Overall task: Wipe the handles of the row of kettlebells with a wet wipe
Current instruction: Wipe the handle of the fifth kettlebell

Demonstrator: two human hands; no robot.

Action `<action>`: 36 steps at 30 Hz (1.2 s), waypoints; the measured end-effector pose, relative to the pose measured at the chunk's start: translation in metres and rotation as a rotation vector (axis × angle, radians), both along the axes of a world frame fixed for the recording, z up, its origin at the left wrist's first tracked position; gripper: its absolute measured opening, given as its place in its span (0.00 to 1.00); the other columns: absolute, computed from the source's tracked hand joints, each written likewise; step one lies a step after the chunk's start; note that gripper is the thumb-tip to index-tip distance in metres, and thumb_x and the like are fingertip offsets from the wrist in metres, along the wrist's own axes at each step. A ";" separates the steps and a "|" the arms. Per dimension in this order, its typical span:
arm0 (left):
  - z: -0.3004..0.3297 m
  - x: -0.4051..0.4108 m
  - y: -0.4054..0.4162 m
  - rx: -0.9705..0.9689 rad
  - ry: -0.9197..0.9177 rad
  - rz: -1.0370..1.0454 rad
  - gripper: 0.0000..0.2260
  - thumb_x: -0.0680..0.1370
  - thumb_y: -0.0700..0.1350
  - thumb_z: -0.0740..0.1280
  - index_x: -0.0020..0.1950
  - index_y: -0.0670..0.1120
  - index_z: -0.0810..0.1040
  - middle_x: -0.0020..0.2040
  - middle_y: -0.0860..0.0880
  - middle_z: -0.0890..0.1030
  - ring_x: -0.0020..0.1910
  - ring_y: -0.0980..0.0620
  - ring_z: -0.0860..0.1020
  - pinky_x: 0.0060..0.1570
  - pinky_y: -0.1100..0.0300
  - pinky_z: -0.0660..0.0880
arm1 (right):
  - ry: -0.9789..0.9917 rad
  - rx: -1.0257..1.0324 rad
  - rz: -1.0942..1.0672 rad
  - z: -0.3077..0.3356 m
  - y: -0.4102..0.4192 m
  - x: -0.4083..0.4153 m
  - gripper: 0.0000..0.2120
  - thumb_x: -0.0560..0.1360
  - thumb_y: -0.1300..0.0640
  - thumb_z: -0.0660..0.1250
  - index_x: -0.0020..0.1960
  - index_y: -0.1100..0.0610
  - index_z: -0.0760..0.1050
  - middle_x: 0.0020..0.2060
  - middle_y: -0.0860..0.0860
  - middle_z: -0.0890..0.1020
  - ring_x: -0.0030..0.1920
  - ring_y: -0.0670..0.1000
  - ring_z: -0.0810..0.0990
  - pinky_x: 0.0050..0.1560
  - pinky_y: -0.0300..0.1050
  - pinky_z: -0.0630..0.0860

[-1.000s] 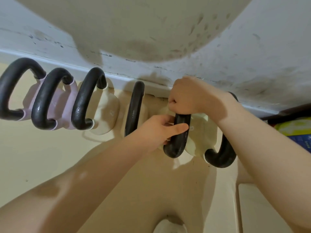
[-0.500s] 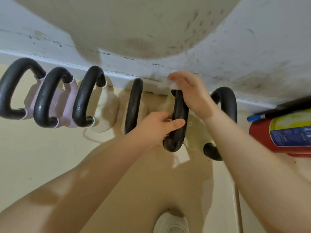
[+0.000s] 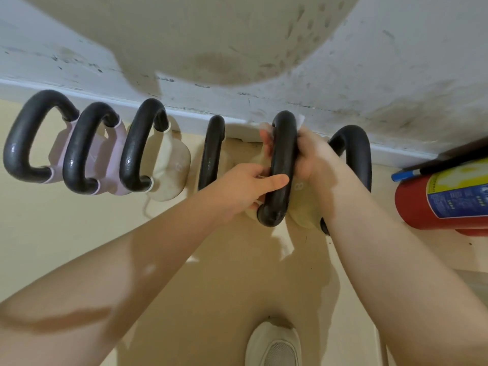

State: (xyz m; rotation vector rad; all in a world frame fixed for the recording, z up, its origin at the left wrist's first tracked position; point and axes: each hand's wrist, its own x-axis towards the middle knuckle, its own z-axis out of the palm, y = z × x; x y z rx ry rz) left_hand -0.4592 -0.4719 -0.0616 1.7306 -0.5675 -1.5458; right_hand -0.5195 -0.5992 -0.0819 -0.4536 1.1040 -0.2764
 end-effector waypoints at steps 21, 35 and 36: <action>-0.003 -0.012 0.014 0.095 0.070 0.228 0.11 0.77 0.47 0.64 0.54 0.41 0.78 0.49 0.45 0.83 0.50 0.49 0.81 0.55 0.54 0.77 | 0.110 -0.968 0.244 -0.033 0.117 -0.068 0.08 0.79 0.48 0.51 0.50 0.47 0.69 0.43 0.45 0.76 0.44 0.41 0.76 0.48 0.35 0.73; 0.002 -0.016 0.024 -0.013 -0.058 0.162 0.13 0.78 0.42 0.64 0.61 0.40 0.75 0.54 0.43 0.81 0.53 0.49 0.81 0.58 0.55 0.76 | 0.270 -1.209 0.350 -0.064 0.137 -0.079 0.19 0.77 0.44 0.56 0.66 0.49 0.63 0.56 0.36 0.70 0.59 0.41 0.71 0.61 0.41 0.69; 0.003 -0.017 0.024 -0.011 -0.056 0.156 0.13 0.78 0.42 0.63 0.61 0.40 0.74 0.55 0.43 0.81 0.54 0.49 0.80 0.58 0.56 0.76 | 0.216 -1.157 0.311 -0.062 0.140 -0.077 0.15 0.79 0.51 0.57 0.65 0.46 0.62 0.57 0.37 0.70 0.59 0.38 0.72 0.59 0.36 0.69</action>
